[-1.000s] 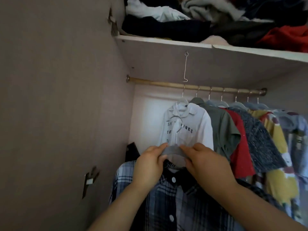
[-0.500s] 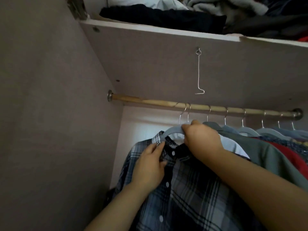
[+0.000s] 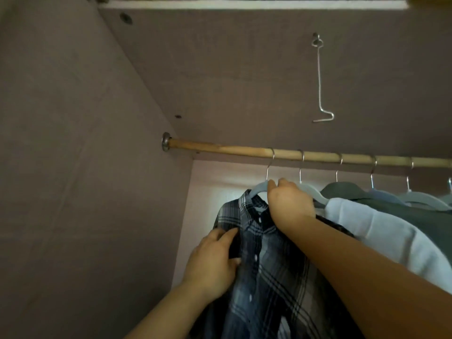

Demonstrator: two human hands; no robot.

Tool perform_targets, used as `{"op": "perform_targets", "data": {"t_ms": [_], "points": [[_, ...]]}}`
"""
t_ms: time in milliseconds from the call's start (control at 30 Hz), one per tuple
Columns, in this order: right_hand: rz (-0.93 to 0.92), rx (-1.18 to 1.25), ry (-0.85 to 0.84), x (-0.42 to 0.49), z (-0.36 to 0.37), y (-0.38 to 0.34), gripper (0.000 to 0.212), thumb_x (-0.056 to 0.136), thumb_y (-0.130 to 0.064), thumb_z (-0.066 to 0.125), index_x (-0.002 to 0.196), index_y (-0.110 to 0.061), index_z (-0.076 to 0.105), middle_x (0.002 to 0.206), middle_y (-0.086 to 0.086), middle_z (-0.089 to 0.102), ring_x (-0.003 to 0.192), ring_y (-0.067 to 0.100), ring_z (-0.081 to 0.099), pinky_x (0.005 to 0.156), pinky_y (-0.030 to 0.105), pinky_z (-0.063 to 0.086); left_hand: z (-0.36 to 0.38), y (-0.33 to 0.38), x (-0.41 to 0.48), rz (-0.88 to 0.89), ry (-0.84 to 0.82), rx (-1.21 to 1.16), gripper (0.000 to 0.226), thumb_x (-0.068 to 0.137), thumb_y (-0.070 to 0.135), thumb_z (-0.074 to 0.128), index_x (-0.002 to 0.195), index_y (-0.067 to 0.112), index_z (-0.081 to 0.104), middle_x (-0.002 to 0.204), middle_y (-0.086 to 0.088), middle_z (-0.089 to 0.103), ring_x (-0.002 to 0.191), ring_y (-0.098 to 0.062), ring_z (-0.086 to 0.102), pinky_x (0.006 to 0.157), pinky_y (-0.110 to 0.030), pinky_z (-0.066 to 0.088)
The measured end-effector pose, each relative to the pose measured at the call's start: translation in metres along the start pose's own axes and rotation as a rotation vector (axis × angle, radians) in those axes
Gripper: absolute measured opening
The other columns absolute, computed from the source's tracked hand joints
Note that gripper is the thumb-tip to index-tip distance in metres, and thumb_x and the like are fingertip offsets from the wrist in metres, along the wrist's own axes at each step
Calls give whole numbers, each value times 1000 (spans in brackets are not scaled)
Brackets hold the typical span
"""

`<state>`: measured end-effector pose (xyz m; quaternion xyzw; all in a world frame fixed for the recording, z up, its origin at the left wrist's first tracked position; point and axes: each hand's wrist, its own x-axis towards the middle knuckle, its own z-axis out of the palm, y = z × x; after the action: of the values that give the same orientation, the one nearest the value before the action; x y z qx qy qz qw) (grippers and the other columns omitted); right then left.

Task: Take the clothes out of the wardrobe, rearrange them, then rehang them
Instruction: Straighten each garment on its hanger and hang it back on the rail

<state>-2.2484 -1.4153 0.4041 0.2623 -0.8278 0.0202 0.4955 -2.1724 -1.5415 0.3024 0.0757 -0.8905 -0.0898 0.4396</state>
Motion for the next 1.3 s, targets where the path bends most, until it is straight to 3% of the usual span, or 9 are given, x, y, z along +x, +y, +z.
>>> {"op": "perform_targets", "data": {"t_ms": [67, 133, 200, 267, 600, 867, 967, 1100, 1300], "points": [[-6, 4, 17, -10, 8, -2, 52, 89, -4, 48, 138, -5, 30, 123, 12, 44, 113, 28, 45, 68, 33, 38, 4, -3, -8, -25, -46, 5, 64, 93, 33, 52, 148, 27, 19, 147, 1, 28, 132, -18, 31, 108, -28, 30], [-51, -21, 11, -21, 10, -2, 54, 91, -12, 47, 141, -9, 29, 130, 15, 41, 120, 31, 39, 85, 37, 39, 7, -5, -16, -58, -83, -9, 64, 94, 33, 52, 148, 26, 20, 147, -1, 29, 132, -20, 32, 108, -29, 31], [-114, -40, -1, -40, 12, -6, 55, 92, -20, 47, 144, -14, 30, 145, 18, 28, 133, 34, 25, 106, 43, 25, 9, -5, -25, -91, -120, -12, 64, 93, 33, 54, 148, 25, 22, 146, -3, 31, 131, -23, 34, 107, -33, 34], [-189, 11, -37, -69, 16, -15, 53, 93, -21, 47, 144, -19, 31, 152, 14, 19, 140, 32, 12, 113, 47, 9, 11, -5, -38, -116, -161, 6, 64, 92, 34, 55, 147, 25, 24, 146, -5, 31, 131, -25, 35, 106, -36, 36], [-243, 259, -550, -259, 29, -54, 55, 91, -22, 49, 143, -20, 32, 145, 4, 31, 134, 24, 25, 114, 38, 13, 25, 3, -151, -198, -458, 148, 54, 93, 39, 50, 143, 27, 31, 142, -7, 38, 128, -27, 38, 104, -40, 34], [-240, 455, -689, -397, -15, -58, 48, 93, -23, 46, 140, -25, 38, 136, -2, 43, 125, 17, 38, 102, 22, 27, 4, 41, -314, -288, -641, 219, 55, 91, 36, 53, 141, 23, 34, 137, -7, 42, 124, -27, 41, 102, -40, 35], [-277, 517, -716, -460, -46, -58, 47, 94, -27, 47, 140, -26, 39, 133, -2, 46, 121, 16, 42, 98, 22, 32, -23, 65, -385, -342, -687, 287, 57, 93, 37, 50, 143, 23, 28, 137, -8, 41, 124, -27, 40, 101, -38, 34], [-332, 572, -795, -550, -97, -59, 51, 96, -31, 46, 144, -27, 31, 143, -3, 37, 130, 15, 35, 104, 22, 25, -68, 105, -488, -447, -738, 345, 55, 92, 38, 49, 142, 23, 30, 135, -9, 42, 122, -29, 43, 100, -40, 34], [-435, 661, -901, -661, -181, -78, 48, 95, -28, 45, 142, -24, 35, 135, 0, 44, 122, 17, 43, 100, 24, 36, -155, 161, -648, -597, -850, 399, 56, 91, 41, 50, 140, 22, 29, 141, -7, 37, 128, -27, 39, 103, -40, 33]]}}
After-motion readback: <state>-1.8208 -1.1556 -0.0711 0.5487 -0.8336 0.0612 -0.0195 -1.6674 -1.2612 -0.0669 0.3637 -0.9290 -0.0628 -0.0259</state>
